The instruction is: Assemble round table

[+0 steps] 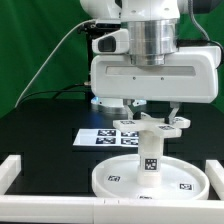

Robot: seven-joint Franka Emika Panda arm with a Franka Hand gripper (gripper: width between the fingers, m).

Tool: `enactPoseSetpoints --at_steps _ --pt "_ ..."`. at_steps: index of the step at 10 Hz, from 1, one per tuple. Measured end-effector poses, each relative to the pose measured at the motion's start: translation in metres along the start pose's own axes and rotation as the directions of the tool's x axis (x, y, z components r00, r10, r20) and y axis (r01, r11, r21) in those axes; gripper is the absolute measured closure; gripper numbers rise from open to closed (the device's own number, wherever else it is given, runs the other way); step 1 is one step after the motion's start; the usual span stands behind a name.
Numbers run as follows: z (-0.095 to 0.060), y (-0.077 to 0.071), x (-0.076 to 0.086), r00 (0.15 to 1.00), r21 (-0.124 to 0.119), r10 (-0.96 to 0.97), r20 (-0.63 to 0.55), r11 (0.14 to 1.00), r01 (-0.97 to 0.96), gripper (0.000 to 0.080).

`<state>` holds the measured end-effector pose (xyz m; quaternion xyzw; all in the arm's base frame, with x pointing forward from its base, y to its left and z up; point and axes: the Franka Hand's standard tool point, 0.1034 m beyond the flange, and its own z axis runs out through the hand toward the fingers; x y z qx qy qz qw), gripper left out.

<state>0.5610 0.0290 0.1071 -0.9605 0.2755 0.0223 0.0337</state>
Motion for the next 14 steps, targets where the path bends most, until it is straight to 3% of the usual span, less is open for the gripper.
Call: enactPoseSetpoints --at_steps 2,4,6,7,8,10,12,14 --pt "0.001 -0.006 -0.002 0.934 0.025 0.357 0.010 0.934 -0.357 0.0361" --pt "0.002 -0.009 -0.004 0.856 0.048 0.515 0.042 0.855 -0.517 0.0361" --pt "0.002 -0.010 -0.003 0.838 0.054 0.544 0.038 0.836 -0.546 0.0361" --pt "0.002 -0.010 -0.003 0.840 0.054 0.541 0.038 0.838 -0.543 0.0224" --pt "0.001 -0.010 -0.003 0.854 0.054 0.520 0.036 0.852 -0.521 0.0224" --pt "-0.015 -0.011 0.004 0.947 0.087 0.321 0.007 0.943 -0.321 0.0154" --pt "-0.024 -0.018 0.001 0.997 0.086 0.081 -0.016 0.993 -0.079 0.0151" --pt "-0.024 -0.022 -0.002 0.992 0.071 -0.120 -0.038 0.990 0.123 0.0150"
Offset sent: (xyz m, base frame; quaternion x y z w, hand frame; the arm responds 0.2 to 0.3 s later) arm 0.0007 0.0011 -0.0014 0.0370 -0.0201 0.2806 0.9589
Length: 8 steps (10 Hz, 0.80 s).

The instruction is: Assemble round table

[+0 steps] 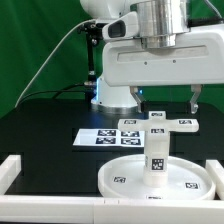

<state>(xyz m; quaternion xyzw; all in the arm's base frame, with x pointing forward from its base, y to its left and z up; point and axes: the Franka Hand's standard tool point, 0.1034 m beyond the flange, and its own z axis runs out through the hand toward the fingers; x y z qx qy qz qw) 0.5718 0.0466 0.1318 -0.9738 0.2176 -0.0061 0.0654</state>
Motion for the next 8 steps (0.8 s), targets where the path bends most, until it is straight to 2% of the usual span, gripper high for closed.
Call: enactPoseSetpoints --at_steps 3,4,5,6,7,8 --pt "0.0001 0.0011 0.0005 0.985 -0.002 -0.174 0.000 0.985 0.174 0.0150" --pt "0.0001 0.0033 0.0003 0.927 -0.013 -0.374 0.009 0.927 0.374 0.0150" --pt "0.0004 0.0026 -0.0005 0.847 -0.013 -0.531 0.013 0.847 0.531 0.0150" --pt "0.0016 0.0003 -0.0028 0.738 -0.018 -0.675 0.021 0.737 0.675 0.0150" --pt "0.0032 -0.0025 -0.0042 0.682 -0.031 -0.731 0.015 0.682 0.731 0.0150" --pt "0.0030 -0.0004 -0.0029 0.649 -0.031 -0.760 0.017 0.649 0.760 0.0150"
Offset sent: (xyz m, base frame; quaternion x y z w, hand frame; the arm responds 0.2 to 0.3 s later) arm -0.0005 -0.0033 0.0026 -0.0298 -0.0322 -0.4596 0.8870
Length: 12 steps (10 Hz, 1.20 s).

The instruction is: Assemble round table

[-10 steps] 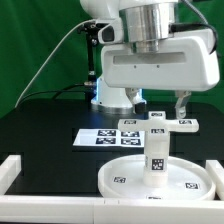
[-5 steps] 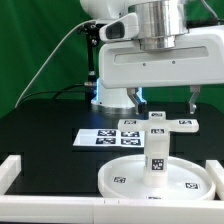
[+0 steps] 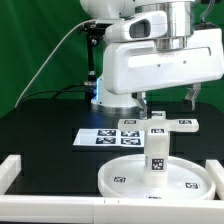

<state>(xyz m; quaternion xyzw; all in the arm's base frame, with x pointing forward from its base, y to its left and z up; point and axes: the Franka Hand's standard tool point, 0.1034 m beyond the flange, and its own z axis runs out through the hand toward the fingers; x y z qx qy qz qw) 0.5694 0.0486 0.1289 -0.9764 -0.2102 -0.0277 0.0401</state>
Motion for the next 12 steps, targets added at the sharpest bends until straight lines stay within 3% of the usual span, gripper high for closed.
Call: enactPoseSetpoints --at_steps 6,12 --pt "0.015 0.010 -0.014 0.995 -0.032 -0.096 -0.006 0.995 0.096 0.0150" --pt "0.025 0.009 -0.016 0.996 -0.028 -0.091 0.006 0.995 0.091 0.0150"
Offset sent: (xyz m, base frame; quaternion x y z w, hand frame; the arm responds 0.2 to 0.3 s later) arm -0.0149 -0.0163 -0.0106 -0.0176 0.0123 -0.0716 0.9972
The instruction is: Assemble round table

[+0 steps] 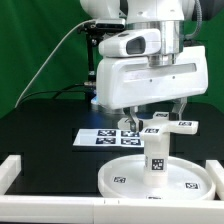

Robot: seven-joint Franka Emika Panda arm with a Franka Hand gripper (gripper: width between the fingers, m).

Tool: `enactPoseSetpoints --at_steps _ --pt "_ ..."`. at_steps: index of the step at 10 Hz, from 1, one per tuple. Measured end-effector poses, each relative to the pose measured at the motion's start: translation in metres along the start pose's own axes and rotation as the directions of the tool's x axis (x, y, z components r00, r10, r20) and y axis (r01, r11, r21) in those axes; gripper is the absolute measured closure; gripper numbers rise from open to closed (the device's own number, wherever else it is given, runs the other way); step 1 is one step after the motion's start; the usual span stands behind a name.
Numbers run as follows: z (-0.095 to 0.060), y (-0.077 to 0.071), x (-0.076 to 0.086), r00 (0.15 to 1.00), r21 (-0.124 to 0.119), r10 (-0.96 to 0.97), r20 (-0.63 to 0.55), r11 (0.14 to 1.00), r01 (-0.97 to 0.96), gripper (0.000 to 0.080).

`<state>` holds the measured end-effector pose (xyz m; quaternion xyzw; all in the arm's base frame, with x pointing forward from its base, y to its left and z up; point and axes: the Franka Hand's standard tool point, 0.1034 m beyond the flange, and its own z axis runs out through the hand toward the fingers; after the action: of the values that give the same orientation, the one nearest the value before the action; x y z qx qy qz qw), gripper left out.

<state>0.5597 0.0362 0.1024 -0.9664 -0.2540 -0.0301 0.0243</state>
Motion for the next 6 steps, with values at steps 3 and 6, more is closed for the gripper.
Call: enactPoseSetpoints --at_steps 3,6 --pt "0.0001 -0.0002 0.0001 0.999 0.001 0.043 -0.001 0.999 -0.043 0.0357" --pt "0.0007 -0.0007 0.0008 0.962 0.002 0.272 -0.004 0.962 -0.272 0.0357"
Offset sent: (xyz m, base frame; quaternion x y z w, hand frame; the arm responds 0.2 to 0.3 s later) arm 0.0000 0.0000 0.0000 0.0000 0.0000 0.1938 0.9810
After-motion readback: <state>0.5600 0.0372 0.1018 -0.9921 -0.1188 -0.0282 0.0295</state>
